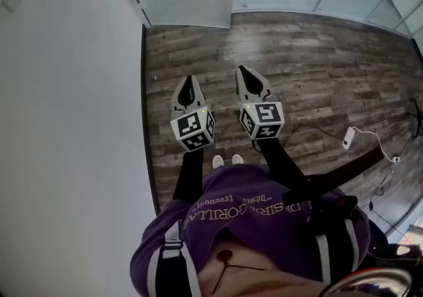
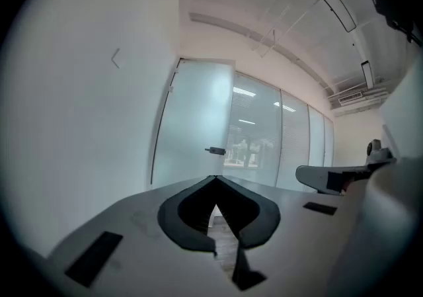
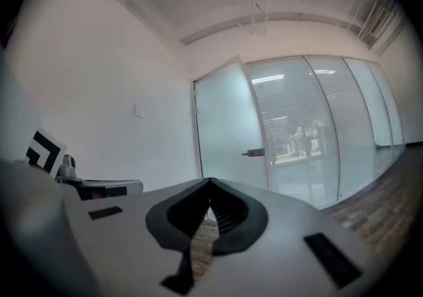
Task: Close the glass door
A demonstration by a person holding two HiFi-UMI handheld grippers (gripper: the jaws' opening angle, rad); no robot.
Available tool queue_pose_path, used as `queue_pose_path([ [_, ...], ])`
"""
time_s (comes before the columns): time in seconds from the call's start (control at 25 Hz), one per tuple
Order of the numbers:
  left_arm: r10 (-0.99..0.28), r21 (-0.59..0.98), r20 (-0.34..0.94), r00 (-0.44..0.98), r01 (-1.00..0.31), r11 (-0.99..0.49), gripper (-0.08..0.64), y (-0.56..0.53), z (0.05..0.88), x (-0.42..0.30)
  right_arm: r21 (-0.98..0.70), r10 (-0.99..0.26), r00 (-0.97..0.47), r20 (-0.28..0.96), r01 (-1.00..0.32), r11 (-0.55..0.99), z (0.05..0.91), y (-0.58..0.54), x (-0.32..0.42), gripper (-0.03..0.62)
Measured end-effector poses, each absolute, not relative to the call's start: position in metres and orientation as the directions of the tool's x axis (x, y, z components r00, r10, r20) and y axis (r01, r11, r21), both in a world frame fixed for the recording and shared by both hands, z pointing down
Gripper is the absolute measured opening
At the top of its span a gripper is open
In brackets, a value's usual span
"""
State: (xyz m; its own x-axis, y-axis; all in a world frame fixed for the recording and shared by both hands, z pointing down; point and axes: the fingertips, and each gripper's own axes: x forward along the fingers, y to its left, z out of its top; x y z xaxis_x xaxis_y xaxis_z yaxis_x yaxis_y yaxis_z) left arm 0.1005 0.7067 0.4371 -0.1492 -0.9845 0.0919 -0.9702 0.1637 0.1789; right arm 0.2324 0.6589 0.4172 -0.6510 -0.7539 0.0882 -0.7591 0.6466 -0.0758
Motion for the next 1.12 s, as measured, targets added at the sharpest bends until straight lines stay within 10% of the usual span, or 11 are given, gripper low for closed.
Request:
queue_pose_path([
  [1.12,-0.99,0.261,0.113,-0.084,-0.959,0.111,0.002,0.683,0.47,0.062,-0.067,-0.809,-0.578,0.102,-0.816,0.575,0.435,0.631,0.201,-0.003],
])
